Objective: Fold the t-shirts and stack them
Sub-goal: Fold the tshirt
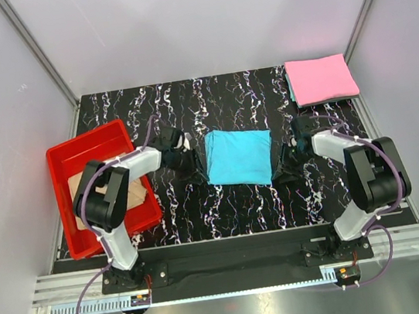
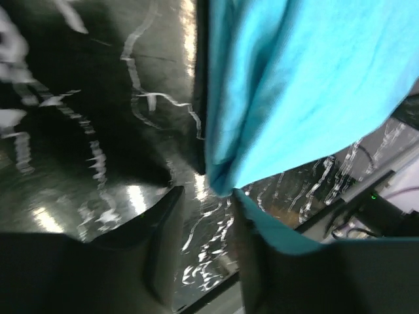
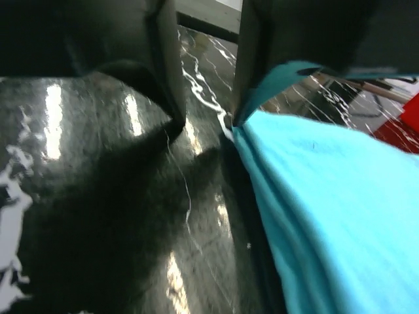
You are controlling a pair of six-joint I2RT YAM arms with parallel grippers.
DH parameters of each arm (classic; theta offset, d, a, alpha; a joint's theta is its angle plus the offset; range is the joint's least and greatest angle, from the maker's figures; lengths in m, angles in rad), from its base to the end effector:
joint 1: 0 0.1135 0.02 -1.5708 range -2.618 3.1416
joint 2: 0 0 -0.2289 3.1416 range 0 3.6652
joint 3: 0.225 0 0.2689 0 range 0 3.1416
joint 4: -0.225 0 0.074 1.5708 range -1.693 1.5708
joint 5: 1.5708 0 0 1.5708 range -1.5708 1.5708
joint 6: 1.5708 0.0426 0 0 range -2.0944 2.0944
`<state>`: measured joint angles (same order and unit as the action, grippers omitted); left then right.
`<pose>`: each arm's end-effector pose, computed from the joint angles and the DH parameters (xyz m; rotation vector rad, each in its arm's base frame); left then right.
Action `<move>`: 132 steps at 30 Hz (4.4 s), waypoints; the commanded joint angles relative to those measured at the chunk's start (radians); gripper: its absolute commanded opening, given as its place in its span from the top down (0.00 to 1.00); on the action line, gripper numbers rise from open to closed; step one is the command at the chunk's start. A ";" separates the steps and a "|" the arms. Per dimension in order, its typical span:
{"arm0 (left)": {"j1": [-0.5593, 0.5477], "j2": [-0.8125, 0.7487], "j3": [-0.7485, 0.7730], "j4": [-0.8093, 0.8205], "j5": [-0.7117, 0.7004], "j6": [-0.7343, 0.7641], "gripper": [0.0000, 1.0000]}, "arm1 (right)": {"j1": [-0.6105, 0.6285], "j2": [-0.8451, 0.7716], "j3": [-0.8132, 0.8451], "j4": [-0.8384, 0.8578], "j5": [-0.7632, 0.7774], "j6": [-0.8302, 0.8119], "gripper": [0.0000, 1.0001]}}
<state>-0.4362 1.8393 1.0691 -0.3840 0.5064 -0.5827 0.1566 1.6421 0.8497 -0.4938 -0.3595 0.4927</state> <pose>0.3136 -0.1690 0.0930 -0.0536 2.8792 -0.9459 0.2891 0.0608 0.0880 0.4135 2.8919 0.6364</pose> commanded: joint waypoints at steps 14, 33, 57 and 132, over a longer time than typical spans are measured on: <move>0.027 0.251 0.564 -0.136 -0.120 0.253 0.47 | -0.055 0.080 0.305 -0.077 -0.001 -0.144 0.41; 0.025 0.471 0.776 -0.179 -0.085 0.244 0.36 | -0.080 0.263 0.394 0.032 -0.036 -0.143 0.40; 0.105 0.531 0.634 0.236 0.352 0.018 1.00 | -0.132 0.369 0.400 0.132 -0.114 -0.114 0.45; 0.125 0.733 0.851 0.221 0.388 -0.034 1.00 | -0.209 0.473 0.497 0.132 -0.255 -0.131 0.80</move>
<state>-0.3298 2.5443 1.9366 -0.1967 0.8864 -0.6121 -0.0277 2.0979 1.3571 -0.3908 -0.5976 0.3706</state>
